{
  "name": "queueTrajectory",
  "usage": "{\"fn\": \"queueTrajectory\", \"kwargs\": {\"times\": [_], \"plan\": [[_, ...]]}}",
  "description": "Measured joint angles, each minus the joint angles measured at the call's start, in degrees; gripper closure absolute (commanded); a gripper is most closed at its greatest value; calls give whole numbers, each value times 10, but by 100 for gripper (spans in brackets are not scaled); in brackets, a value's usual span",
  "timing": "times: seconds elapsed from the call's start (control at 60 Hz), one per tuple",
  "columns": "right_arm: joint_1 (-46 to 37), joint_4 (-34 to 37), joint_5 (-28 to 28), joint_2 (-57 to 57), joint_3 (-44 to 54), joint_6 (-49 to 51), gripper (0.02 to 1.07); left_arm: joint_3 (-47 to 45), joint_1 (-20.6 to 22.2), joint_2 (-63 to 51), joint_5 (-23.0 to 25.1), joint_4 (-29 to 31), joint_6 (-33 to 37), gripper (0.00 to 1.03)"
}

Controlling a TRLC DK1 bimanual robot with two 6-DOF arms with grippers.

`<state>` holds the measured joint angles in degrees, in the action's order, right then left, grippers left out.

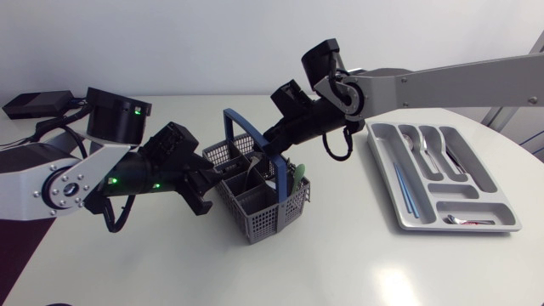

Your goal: Unload the cutlery basket into the drawer organizer.

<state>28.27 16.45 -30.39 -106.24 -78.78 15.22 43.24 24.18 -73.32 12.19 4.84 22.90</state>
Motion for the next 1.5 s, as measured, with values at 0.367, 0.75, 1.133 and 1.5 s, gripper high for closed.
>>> {"fn": "queueTrajectory", "kwargs": {"times": [0.367,0.75,1.133,1.5], "plan": [[4,-10,25,-11,-14,-9,97,0,7,0,0,-4,0,58],[-26,-36,-28,12,10,-27,97,0,11,0,0,-4,-4,58],[-107,-38,-84,132,38,-59,97,0,28,1,0,1,-4,55],[-256,-38,-171,265,96,-60,97,77,87,3,0,48,-31,46]]}}
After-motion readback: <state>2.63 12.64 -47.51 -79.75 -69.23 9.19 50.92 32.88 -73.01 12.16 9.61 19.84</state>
